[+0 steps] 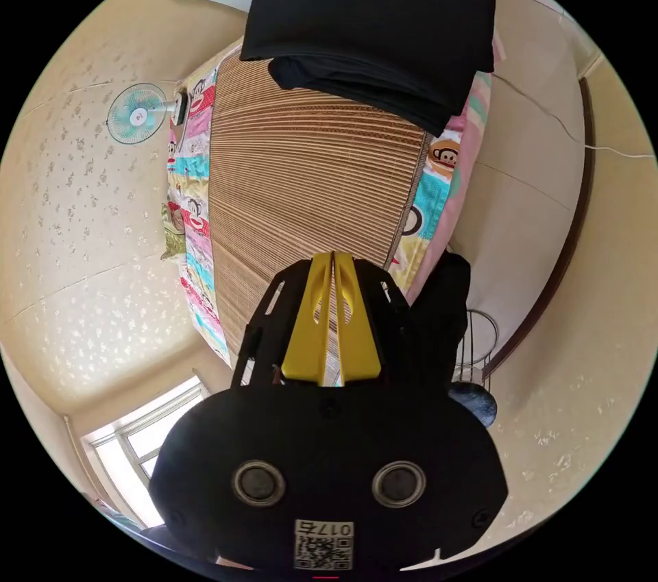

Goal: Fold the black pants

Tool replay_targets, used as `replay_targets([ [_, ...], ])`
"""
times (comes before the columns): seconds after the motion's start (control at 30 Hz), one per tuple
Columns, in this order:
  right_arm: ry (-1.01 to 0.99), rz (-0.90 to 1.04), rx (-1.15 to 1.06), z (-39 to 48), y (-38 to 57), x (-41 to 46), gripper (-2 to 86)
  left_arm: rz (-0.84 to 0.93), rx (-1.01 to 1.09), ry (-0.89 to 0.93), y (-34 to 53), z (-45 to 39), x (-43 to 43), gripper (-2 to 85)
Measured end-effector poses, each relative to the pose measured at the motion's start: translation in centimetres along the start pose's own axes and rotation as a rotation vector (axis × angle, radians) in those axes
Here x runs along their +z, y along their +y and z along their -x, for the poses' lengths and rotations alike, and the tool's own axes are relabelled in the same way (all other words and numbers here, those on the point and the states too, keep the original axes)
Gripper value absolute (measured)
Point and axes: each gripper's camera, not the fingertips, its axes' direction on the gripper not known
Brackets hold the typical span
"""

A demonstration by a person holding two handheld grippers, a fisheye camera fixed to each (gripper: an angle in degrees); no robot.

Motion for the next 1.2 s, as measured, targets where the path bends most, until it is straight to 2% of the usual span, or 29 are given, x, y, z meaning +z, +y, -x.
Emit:
replay_targets([
  [0.13,-0.074,0.042,-0.006,-0.7,3.8,1.2,0.3,0.082,-0.002,0.067,1.7,2.4,4.2,12.9],
  [0.17,-0.106,0.045,0.0,-1.4,4.9,1.6,0.3,0.039,-0.035,0.05,3.9,3.1,4.6,9.3],
  [0.23,-0.143,0.064,0.023,-2.7,6.5,2.6,0.3,0.023,-0.027,0.168,7.0,3.8,5.3,5.6],
  [0.3,-0.166,0.076,0.06,-4.4,8.0,3.9,0.3,0.124,0.018,0.447,10.7,4.1,7.1,4.2],
  [0.33,-0.177,0.074,0.09,-5.5,9.0,4.6,0.4,0.122,0.04,0.496,11.8,3.7,7.0,4.2],
  [0.43,-0.218,0.052,0.195,-8.1,11.2,6.6,0.4,0.22,0.262,0.671,17.6,-3.2,7.6,4.0],
  [0.53,-0.313,0.046,0.28,-9.5,13.0,9.0,0.3,0.436,0.598,0.576,24.5,-15.7,9.9,3.9],
  [0.6,-0.359,0.057,0.288,-9.3,13.5,10.5,0.3,0.602,0.922,0.499,30.1,-24.6,11.1,3.5],
  [0.63,-0.38,0.069,0.27,-8.7,13.7,11.4,0.3,0.611,0.975,0.511,30.8,-26.0,10.7,2.5],
  [0.67,-0.397,0.085,0.236,-7.9,13.8,12.2,0.3,0.581,1.016,0.631,31.1,-27.4,8.9,0.4],
  [0.7,-0.405,0.095,0.215,-7.4,13.8,12.6,0.3,0.507,0.97,0.763,29.6,-27.0,6.8,0.0],
  [0.77,-0.426,0.145,0.111,-5.2,14.0,14.1,0.3,0.354,0.814,0.833,25.5,-23.7,4.2,-0.1],
  [0.83,-0.419,0.187,0.025,-3.7,14.2,15.1,0.3,0.167,0.615,0.737,21.3,-17.5,1.9,0.6],
  [0.9,-0.39,0.225,-0.054,-2.4,14.6,16.1,0.3,-0.067,0.29,0.42,17.6,-6.5,-1.0,5.1],
  [0.97,-0.344,0.27,-0.134,-1.4,15.5,17.5,0.2,-0.16,0.101,0.238,16.2,1.0,-2.4,10.8],
  [1.03,-0.317,0.304,-0.181,-0.9,16.3,18.5,0.2,-0.13,-0.006,0.171,14.6,7.1,-1.4,12.8],
  [1.13,-0.273,0.353,-0.233,-0.7,17.4,20.1,0.2,0.096,-0.106,0.215,12.9,14.0,4.6,14.8],
  [1.2,-0.261,0.371,-0.251,-0.6,17.9,21.0,0.3,0.345,-0.112,0.375,13.8,16.3,11.2,13.7],
])
